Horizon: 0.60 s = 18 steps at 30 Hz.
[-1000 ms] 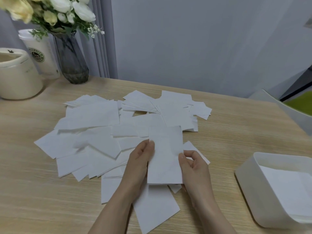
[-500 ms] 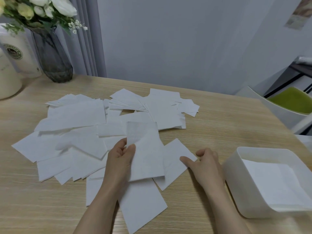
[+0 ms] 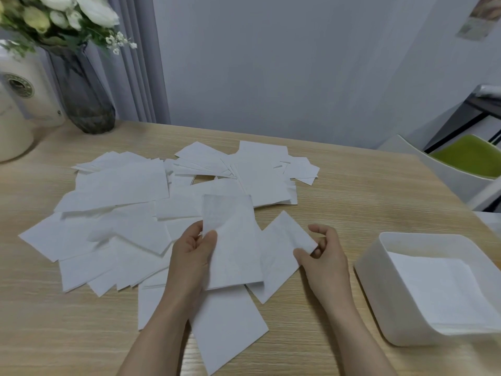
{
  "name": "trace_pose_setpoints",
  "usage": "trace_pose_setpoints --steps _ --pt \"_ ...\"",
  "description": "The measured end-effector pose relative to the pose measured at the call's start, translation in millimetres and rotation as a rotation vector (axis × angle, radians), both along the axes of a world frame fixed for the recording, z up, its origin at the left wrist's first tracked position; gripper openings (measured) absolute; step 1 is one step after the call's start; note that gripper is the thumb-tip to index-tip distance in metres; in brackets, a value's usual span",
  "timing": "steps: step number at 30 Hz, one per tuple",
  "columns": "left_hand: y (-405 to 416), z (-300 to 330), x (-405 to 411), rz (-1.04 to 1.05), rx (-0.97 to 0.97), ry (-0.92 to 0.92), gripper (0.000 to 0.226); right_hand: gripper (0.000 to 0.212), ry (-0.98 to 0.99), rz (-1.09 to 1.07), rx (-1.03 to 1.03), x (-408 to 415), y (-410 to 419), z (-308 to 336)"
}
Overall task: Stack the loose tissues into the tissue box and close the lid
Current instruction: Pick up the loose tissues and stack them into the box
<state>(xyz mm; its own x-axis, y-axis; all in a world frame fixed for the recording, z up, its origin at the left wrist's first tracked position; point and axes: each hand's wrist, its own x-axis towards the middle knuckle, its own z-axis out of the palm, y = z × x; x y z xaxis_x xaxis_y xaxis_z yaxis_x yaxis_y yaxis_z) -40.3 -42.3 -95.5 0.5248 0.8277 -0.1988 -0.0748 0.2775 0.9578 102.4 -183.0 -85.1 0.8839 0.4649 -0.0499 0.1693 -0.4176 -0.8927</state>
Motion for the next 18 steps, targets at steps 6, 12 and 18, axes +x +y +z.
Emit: trace_pose_setpoints --steps 6,12,18 --pt "1 0 0 -0.008 -0.003 0.020 0.022 0.048 0.308 -0.007 0.247 -6 2 6" --pt "1 1 0 -0.010 0.000 0.017 0.022 0.025 0.407 0.064 0.287 -29 -1 5" --pt "0 2 -1 0.010 0.001 0.003 0.022 0.018 0.050 0.039 0.131 -28 1 0"
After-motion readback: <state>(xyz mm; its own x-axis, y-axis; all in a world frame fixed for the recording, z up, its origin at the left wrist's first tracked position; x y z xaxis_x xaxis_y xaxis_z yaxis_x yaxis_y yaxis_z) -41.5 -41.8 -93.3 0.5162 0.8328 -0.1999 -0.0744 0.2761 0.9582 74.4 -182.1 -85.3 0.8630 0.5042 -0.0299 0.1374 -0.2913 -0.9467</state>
